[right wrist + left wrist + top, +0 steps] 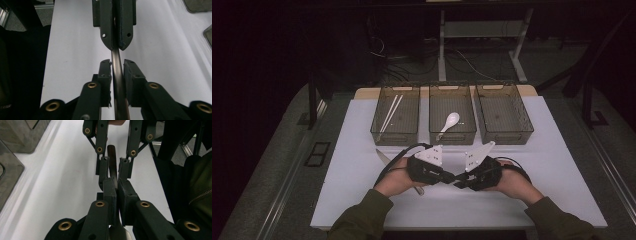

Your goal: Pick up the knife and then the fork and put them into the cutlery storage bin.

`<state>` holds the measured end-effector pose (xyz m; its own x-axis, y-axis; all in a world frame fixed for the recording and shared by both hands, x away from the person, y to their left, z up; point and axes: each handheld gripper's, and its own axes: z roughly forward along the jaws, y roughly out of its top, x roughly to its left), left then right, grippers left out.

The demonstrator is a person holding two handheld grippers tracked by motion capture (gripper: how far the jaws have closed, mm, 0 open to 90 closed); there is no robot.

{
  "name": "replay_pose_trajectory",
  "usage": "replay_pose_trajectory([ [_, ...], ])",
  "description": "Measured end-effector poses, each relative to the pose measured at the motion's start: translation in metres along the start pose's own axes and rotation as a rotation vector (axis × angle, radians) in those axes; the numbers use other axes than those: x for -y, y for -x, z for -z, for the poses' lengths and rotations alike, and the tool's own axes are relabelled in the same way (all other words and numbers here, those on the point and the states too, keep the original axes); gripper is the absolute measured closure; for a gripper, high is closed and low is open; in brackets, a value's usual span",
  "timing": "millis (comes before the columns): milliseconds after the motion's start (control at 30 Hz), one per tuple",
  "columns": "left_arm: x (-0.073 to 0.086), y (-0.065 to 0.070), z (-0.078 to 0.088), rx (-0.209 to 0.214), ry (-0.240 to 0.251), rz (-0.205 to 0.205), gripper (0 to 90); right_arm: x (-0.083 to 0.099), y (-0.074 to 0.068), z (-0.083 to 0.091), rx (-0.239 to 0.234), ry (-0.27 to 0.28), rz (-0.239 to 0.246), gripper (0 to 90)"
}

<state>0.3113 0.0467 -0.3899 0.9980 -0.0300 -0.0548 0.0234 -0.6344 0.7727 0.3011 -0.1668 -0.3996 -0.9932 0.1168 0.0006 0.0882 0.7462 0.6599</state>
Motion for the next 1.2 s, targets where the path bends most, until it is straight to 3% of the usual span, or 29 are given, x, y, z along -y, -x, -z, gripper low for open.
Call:
replay_pose_trajectory([
  [467, 0.002, -0.001, -0.005, 0.030, -0.023, -0.017, 83.2, 0.001, -0.002, -0.005, -0.049, -0.030, -0.005, 81.4],
  [500, 0.002, -0.001, -0.005, 0.020, -0.021, -0.015, 81.5, 0.001, -0.002, -0.005, -0.049, -0.029, -0.008, 81.4],
  [567, 0.003, -0.002, -0.005, -0.001, -0.013, -0.011, 69.8, 0.002, -0.001, -0.005, -0.055, -0.026, -0.016, 81.5],
  [733, 0.005, -0.005, 0.005, -0.011, 0.053, 0.005, 59.8, 0.004, 0.001, -0.005, -0.055, -0.025, -0.018, 81.5],
  [867, 0.010, -0.006, 0.016, -0.035, 0.087, 0.054, 55.5, 0.006, 0.001, -0.004, -0.051, -0.031, -0.044, 81.5],
  [933, 0.014, -0.006, 0.022, -0.045, 0.104, 0.069, 55.1, 0.008, 0.004, -0.001, -0.037, -0.030, -0.026, 81.5],
  [1200, 0.039, -0.001, 0.056, -0.199, 0.192, 0.212, 45.1, 0.017, 0.014, 0.022, 0.013, 0.013, -0.071, 81.5],
])
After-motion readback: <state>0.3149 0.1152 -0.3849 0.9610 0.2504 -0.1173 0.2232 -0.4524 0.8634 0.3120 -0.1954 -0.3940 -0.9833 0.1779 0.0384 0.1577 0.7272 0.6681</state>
